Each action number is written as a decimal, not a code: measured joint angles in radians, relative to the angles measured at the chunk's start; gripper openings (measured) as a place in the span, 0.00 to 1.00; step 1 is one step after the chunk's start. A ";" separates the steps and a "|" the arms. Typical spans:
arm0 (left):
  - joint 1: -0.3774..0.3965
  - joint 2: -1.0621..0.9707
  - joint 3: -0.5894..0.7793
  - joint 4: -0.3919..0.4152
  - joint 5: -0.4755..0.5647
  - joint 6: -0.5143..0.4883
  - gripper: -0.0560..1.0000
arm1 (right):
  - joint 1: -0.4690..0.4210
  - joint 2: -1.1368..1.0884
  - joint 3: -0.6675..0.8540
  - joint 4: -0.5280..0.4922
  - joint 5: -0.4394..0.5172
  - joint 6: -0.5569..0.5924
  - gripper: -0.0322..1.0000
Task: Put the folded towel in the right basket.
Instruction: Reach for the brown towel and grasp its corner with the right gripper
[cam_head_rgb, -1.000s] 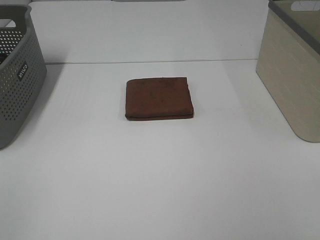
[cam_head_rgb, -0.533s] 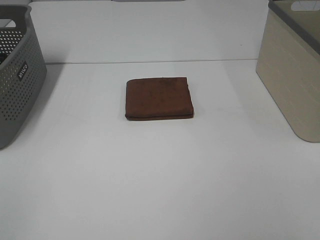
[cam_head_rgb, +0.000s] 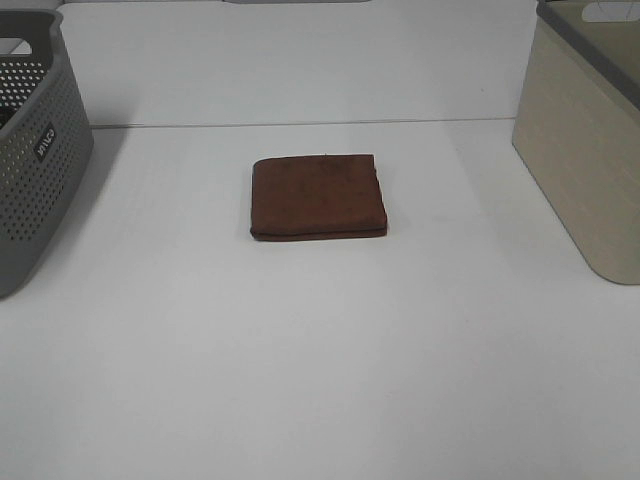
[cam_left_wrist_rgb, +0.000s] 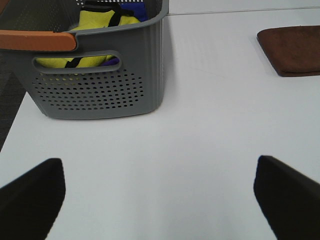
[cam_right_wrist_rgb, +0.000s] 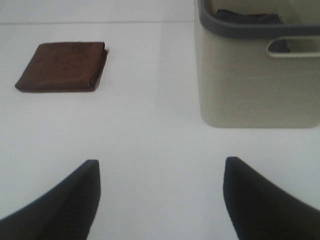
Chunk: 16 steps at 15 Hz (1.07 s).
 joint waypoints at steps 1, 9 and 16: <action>0.000 0.000 0.000 0.000 0.000 0.000 0.98 | 0.000 0.078 -0.028 0.000 -0.063 0.000 0.67; 0.000 0.000 0.000 0.000 0.000 0.000 0.98 | 0.000 0.762 -0.403 0.029 -0.276 0.000 0.67; 0.000 0.000 0.000 0.000 0.000 0.000 0.98 | 0.058 1.357 -0.901 0.089 -0.219 -0.071 0.67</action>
